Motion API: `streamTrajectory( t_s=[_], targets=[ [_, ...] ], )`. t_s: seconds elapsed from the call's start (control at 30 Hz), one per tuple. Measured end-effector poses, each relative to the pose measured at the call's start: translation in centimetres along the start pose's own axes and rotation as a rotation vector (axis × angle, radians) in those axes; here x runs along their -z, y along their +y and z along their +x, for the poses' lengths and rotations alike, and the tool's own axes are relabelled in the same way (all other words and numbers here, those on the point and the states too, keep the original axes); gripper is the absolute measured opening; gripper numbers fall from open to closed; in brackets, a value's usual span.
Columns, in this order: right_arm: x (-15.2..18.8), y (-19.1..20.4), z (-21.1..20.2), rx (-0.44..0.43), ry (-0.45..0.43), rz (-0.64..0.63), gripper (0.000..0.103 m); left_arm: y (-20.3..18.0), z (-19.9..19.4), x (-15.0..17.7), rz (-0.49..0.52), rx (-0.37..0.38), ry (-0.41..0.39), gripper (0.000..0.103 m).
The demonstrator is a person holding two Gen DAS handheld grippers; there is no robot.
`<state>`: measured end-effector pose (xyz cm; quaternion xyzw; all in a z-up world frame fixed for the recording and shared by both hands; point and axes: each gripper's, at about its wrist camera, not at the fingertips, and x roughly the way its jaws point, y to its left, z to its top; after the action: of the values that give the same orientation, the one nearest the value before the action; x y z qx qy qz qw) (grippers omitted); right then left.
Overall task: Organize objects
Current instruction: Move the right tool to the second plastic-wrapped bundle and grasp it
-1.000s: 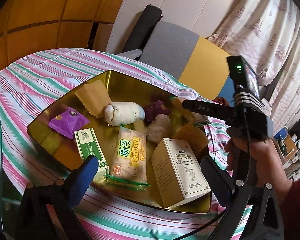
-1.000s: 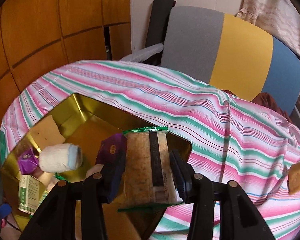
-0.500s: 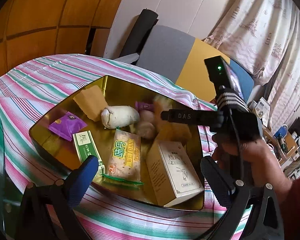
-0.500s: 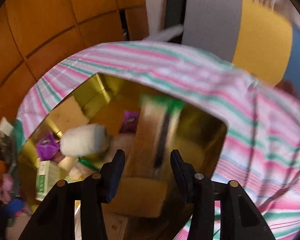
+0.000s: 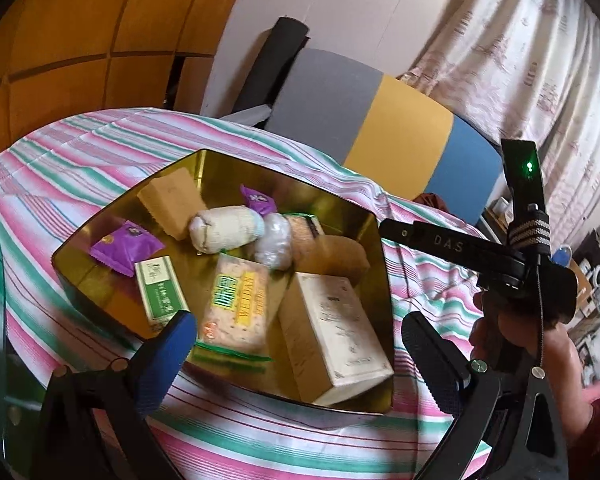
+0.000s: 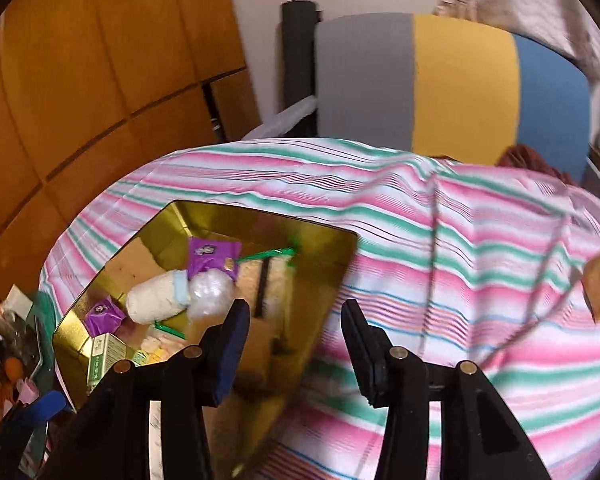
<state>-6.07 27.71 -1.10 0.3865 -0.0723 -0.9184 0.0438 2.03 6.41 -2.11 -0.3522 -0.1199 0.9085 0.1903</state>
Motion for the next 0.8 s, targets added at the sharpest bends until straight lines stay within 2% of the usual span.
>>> streamTrajectory(
  t_s=[0.37, 0.8],
  targets=[
    [4.7, -5.3, -2.3, 0.155, 0.035, -0.002, 0.048, -3.6, -0.5, 1.7, 0.119, 0.057, 0.026, 0.103],
    [8.5, -17.3, -5.1, 0.304, 0.026, 0.21, 0.048, -9.0, -0.6, 3.8, 0.274, 0.143, 0.062, 0.103]
  ],
)
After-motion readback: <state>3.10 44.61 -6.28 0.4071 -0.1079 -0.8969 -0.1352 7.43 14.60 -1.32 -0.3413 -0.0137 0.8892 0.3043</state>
